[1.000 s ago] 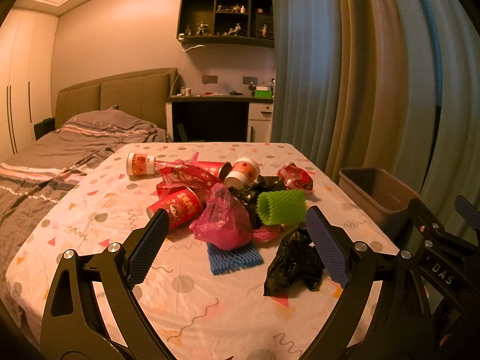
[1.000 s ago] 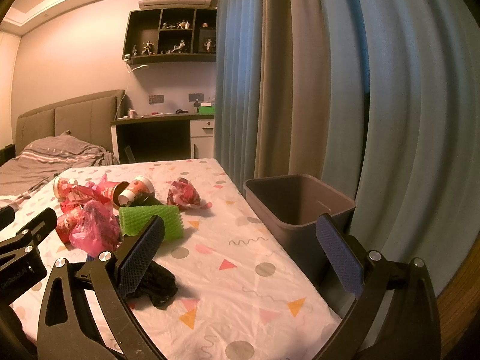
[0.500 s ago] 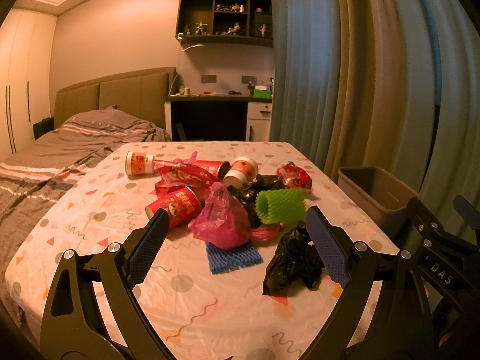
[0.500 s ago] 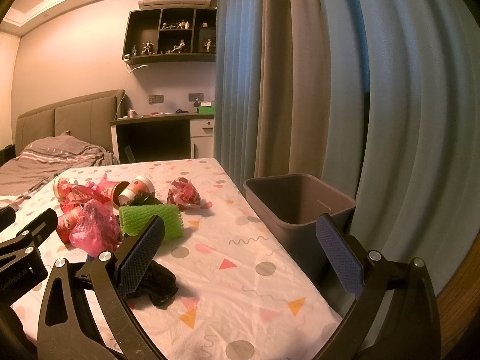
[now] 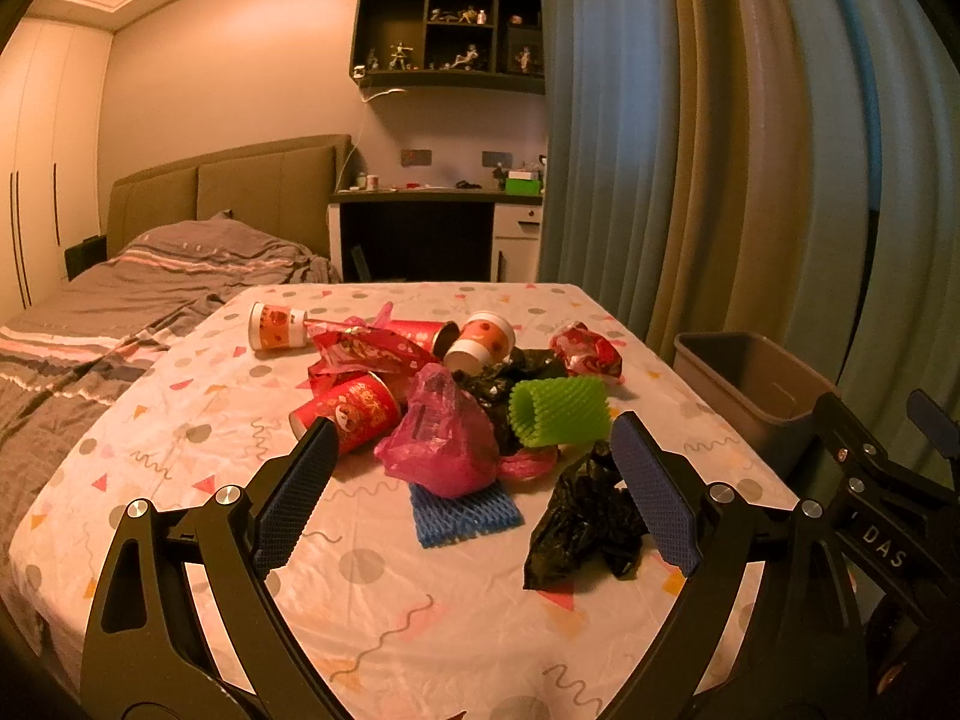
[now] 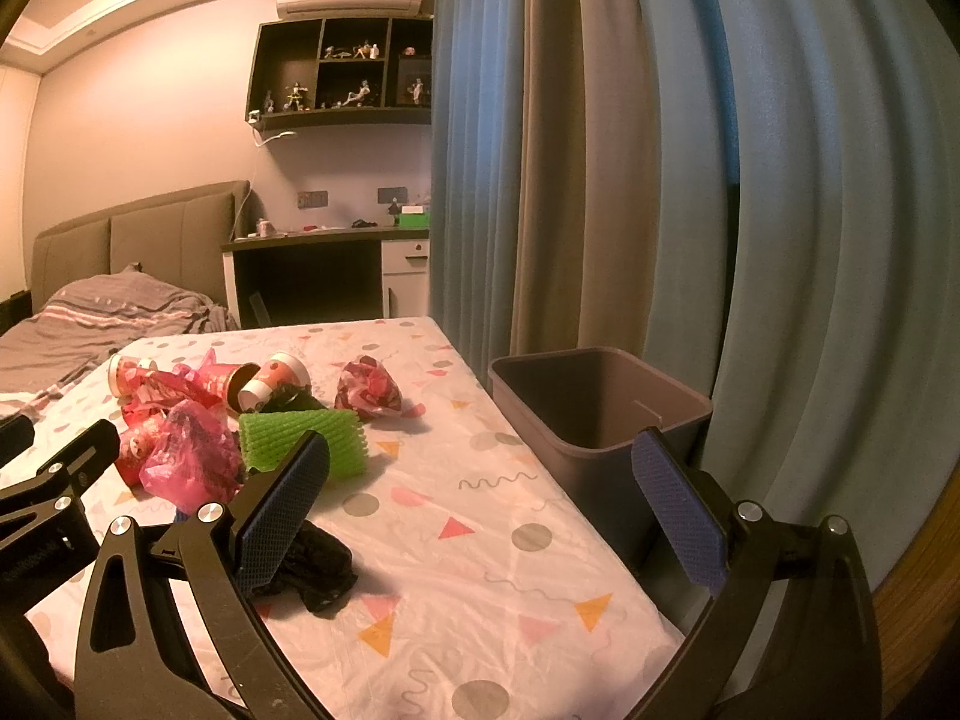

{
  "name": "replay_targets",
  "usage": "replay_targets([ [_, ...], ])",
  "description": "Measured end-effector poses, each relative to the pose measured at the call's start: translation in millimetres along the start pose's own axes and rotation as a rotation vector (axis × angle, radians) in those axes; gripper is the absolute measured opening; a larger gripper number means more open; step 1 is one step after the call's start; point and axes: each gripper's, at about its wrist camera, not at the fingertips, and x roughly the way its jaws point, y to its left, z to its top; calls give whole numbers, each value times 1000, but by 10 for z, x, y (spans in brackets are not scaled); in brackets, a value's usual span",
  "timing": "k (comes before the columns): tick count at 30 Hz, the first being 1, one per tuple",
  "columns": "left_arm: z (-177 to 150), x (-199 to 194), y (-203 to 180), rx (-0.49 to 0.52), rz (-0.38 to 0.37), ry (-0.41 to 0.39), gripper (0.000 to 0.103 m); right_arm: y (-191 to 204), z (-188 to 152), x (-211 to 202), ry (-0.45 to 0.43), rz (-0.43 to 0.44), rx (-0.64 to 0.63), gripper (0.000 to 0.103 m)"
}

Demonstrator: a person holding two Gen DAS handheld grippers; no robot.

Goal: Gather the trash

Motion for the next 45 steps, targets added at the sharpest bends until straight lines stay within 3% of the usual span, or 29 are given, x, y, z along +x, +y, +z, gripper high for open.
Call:
replay_targets([
  [45, -100, 1, -116, 2, -16, 6, 91, -41, 5, 12, 3, 5, 8, 98],
])
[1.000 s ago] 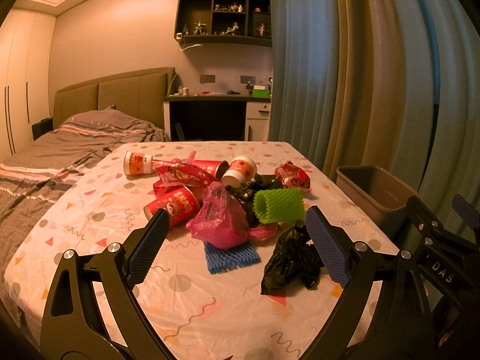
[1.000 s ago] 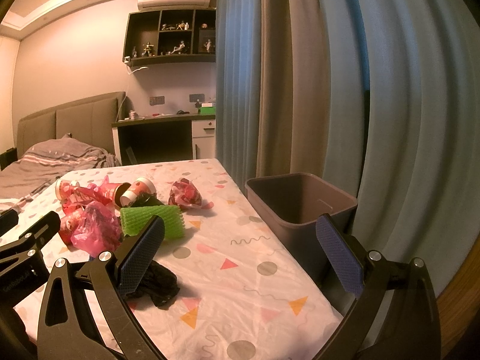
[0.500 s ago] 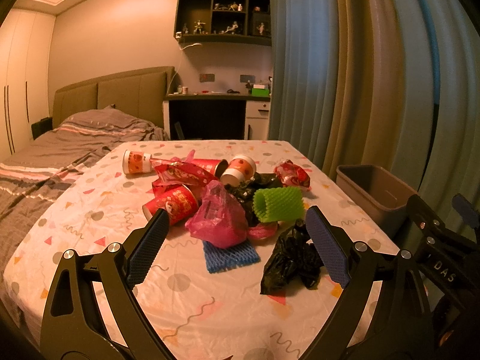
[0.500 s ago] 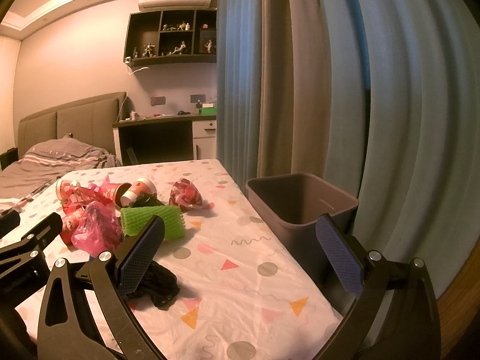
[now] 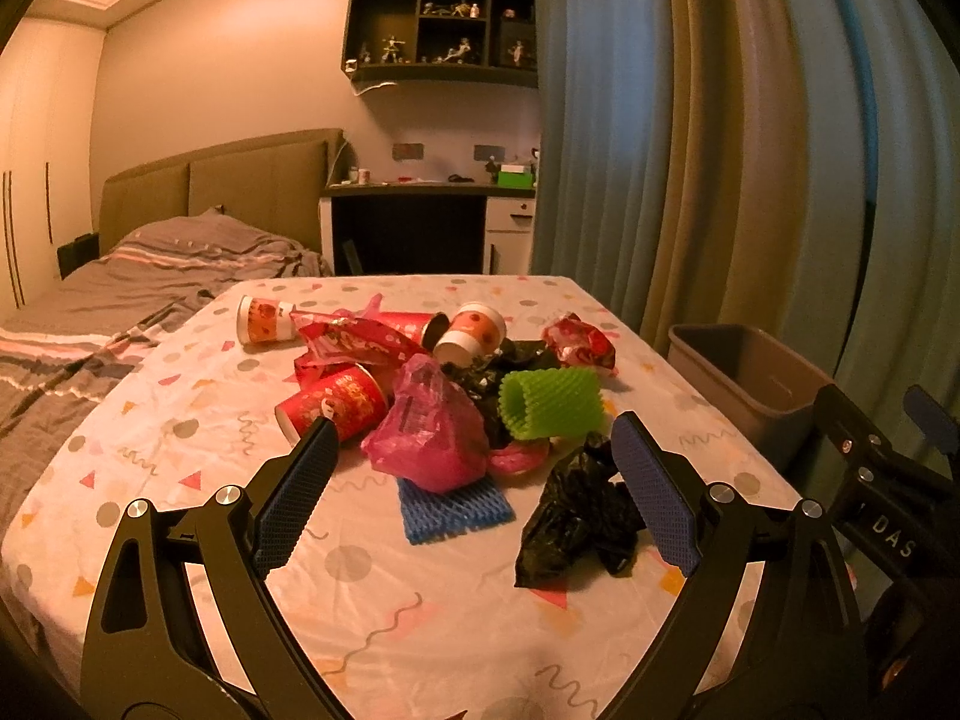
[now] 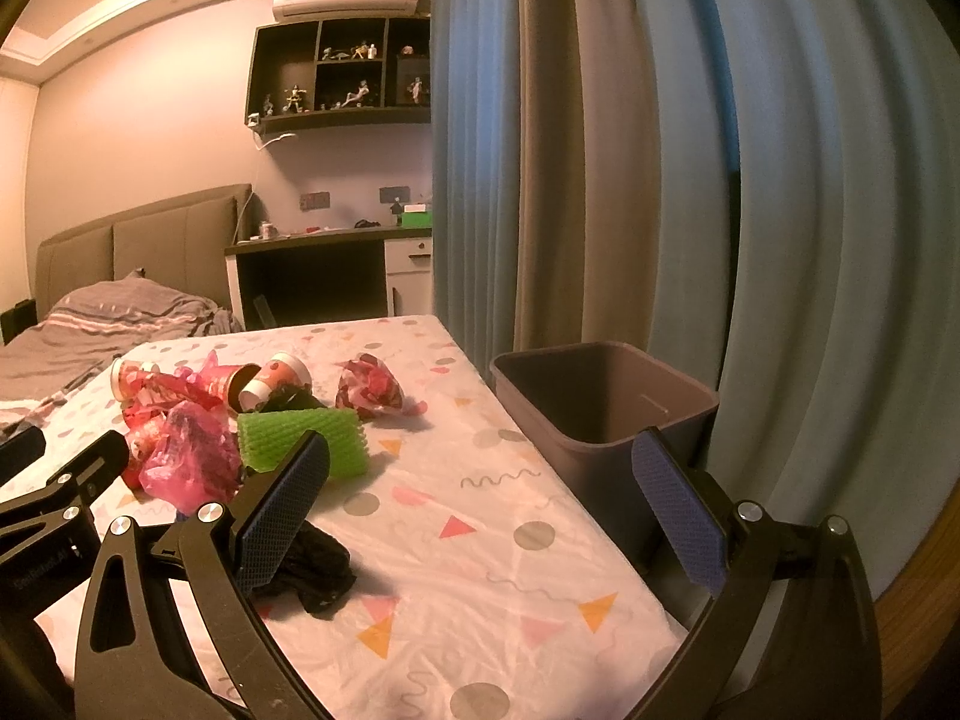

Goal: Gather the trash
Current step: 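Grasp the pink plastic bag with the left tool while the right tool grasps the black bag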

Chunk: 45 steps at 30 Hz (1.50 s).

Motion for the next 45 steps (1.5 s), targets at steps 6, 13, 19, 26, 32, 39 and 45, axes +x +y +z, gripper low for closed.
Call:
replay_targets([
  [6, -28, 59, 45, -11, 3, -6, 91, 95, -86, 25, 0, 22, 0, 98],
  [13, -13, 133, 302, -40, 30, -21, 89, 217, -152, 105, 15, 78, -20, 92],
  [19, -10, 157, 534, -65, 69, -32, 85, 579, -284, 302, 74, 200, -58, 86],
  [26, -47, 221, 703, -79, 84, -27, 80, 833, -386, 565, 183, 315, -75, 73],
  [32, -99, 333, 747, -78, 62, -7, 79, 941, -403, 819, 252, 360, -77, 57],
  [39, -142, 559, 759, -84, 9, 39, 78, 987, -478, 973, 289, 389, -109, 24],
  [45, -156, 794, 678, -55, 15, 70, 68, 900, -452, 958, 254, 390, -104, 11],
])
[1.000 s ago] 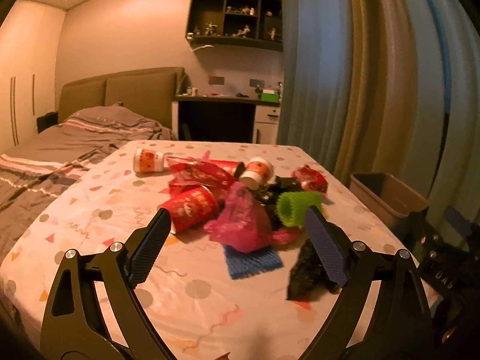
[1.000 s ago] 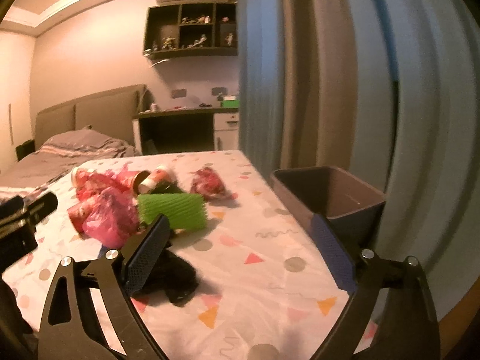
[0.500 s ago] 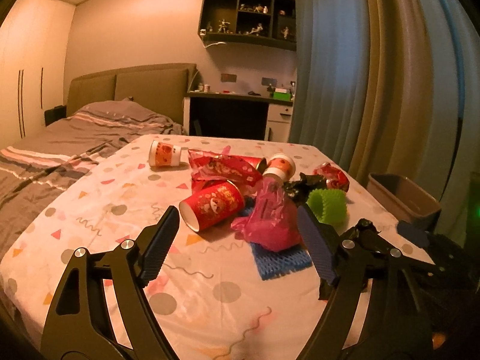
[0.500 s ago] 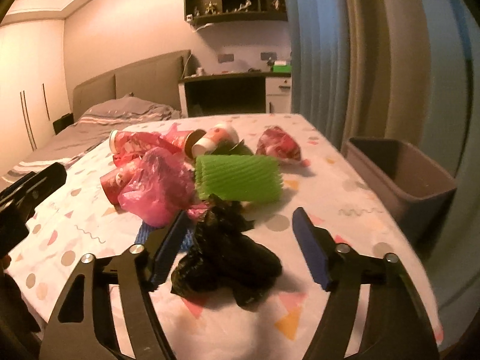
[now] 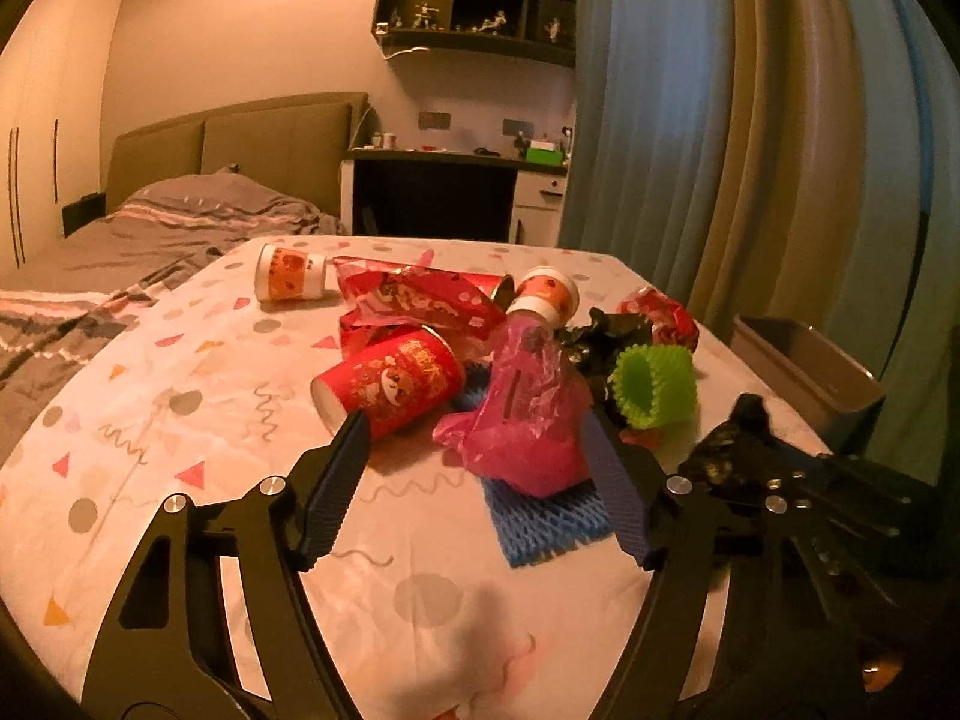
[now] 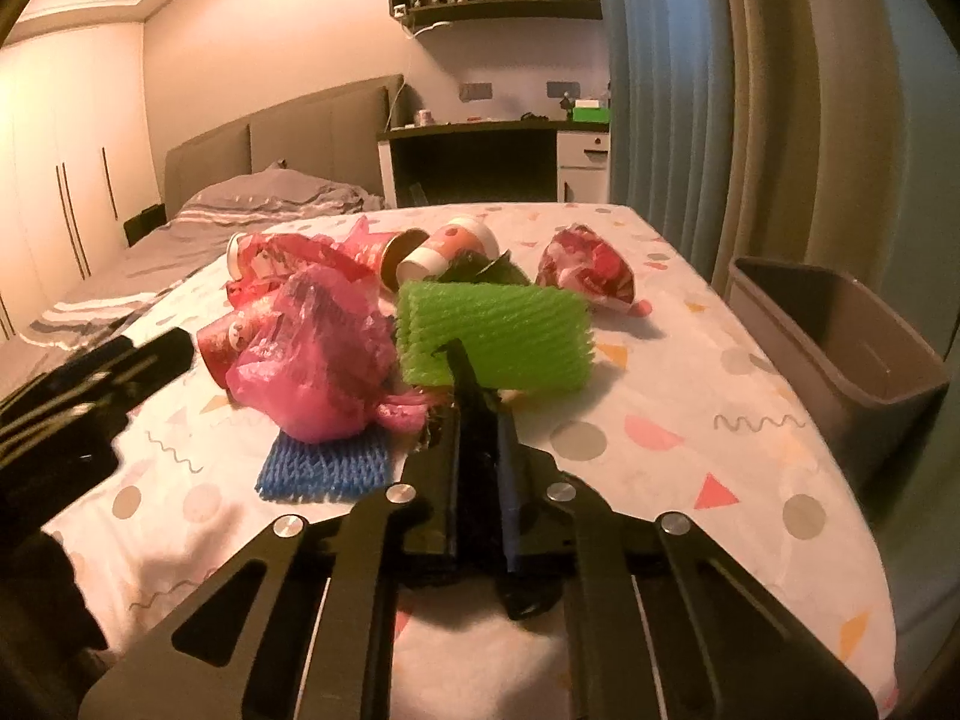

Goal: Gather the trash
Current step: 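Grasp the pink plastic bag with the left tool while the right tool grasps the black bag, then carry both bags over the grey bin and open both tools to drop them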

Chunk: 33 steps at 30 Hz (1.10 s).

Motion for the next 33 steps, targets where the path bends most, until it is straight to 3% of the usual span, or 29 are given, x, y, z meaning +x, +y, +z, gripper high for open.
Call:
replay_targets([
  [3, 39, 147, -29, 3, -24, 29, 63, -42, 32, -56, -28, -10, -3, 11],
  [10, 173, 514, -151, 9, -80, 89, 62, -190, 84, -131, -53, -7, 28, 11],
  [17, 184, 886, -239, 17, -66, 191, 62, -253, 90, -141, -53, 5, 31, 11],
  [19, 173, 910, -214, 5, -68, 198, 55, -258, 91, -149, -54, 5, 34, 11],
  [24, 171, 872, -171, -17, -54, 200, 16, -285, 102, -157, -56, 15, 45, 11],
  [26, 177, 816, -153, -30, -60, 189, 9, -281, 106, -174, -61, 17, 43, 11],
  [33, 362, 301, -84, -67, -99, 72, 6, -288, 147, -300, -94, 19, 34, 11],
])
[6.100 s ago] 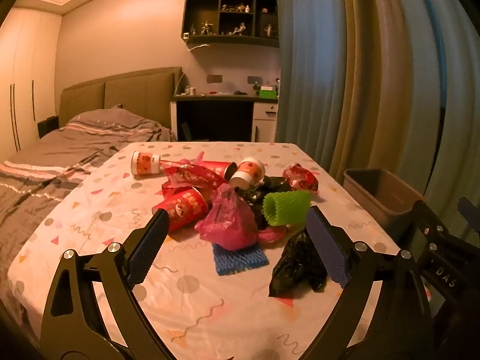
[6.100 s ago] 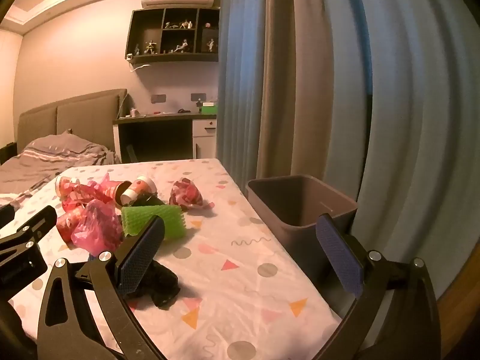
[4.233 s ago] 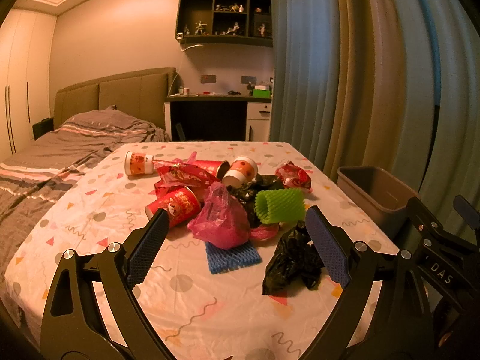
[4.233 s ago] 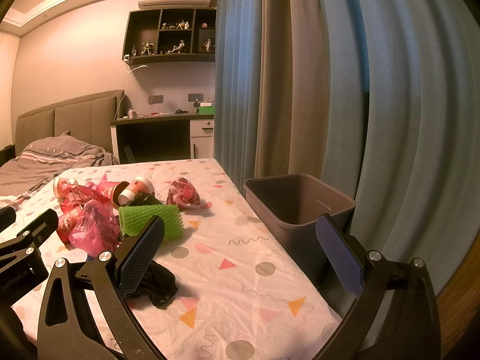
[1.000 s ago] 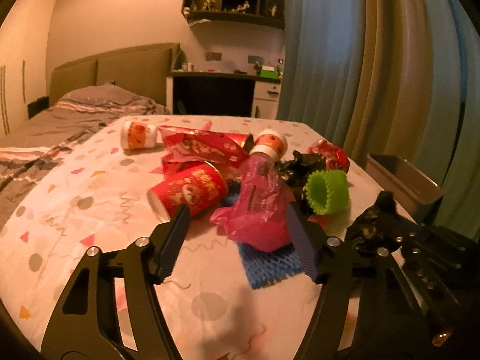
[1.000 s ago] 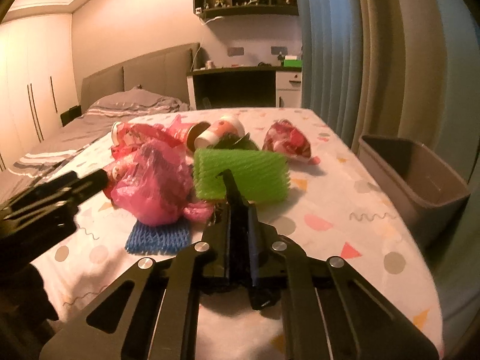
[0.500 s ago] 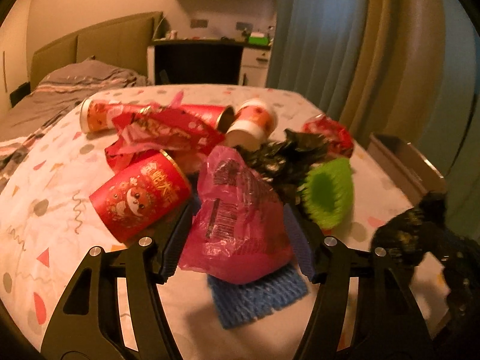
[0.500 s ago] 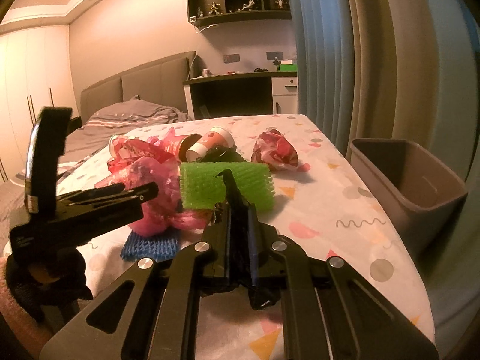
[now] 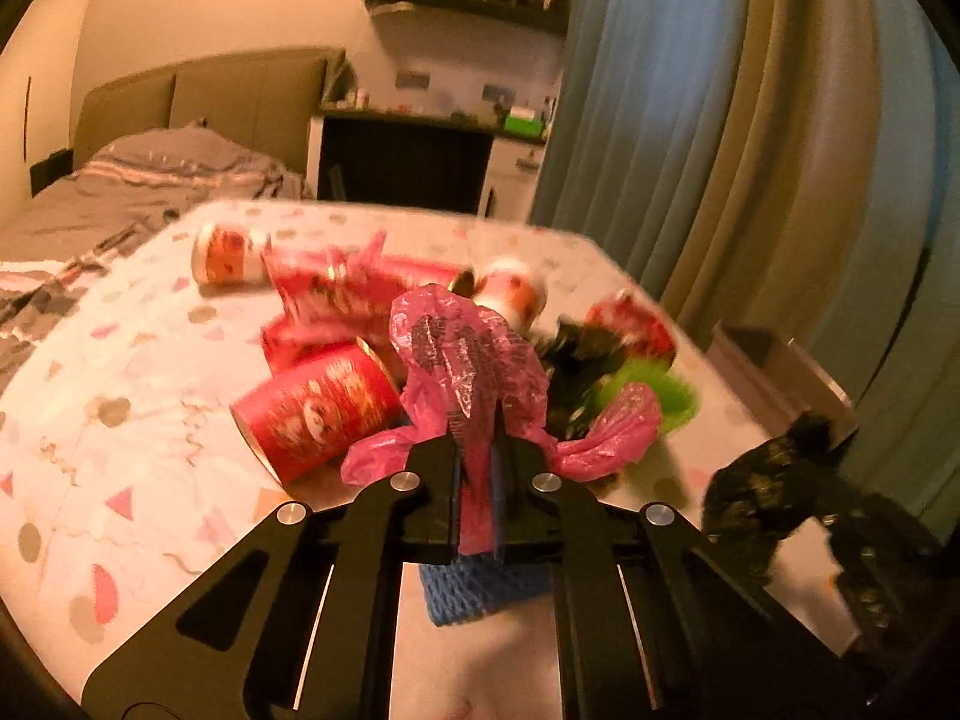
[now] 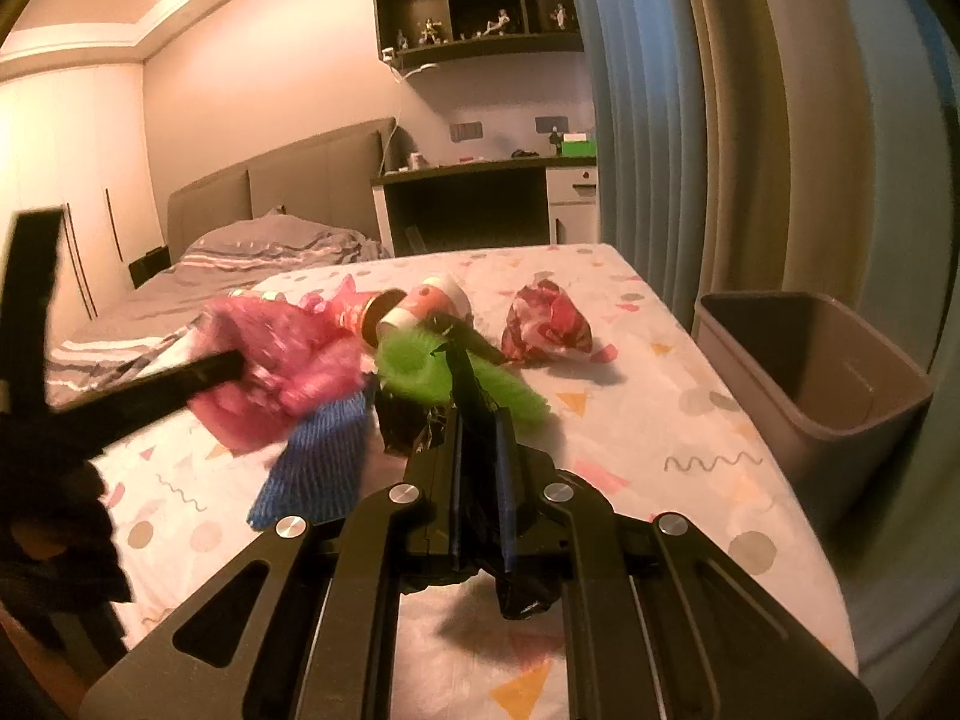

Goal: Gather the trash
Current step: 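Carry both bags over the grey bin and open both tools to drop them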

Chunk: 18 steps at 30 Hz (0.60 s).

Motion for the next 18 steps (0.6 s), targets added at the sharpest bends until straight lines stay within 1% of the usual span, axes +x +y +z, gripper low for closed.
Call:
replay_targets([
  [5, 117, -328, -51, 19, -7, -74, 6, 9, 70, -106, -31, -4, -6, 11],
  [8, 159, -422, -135, 37, -14, -100, 6, -12, 127, -147, -49, -11, -5, 11],
  [13, 178, -428, -343, 77, -44, -106, 6, -108, 232, -239, -80, -30, 2, 10],
  [18, 209, -359, -633, 123, -87, -113, 6, -289, 328, -322, -109, -66, 15, 10],
])
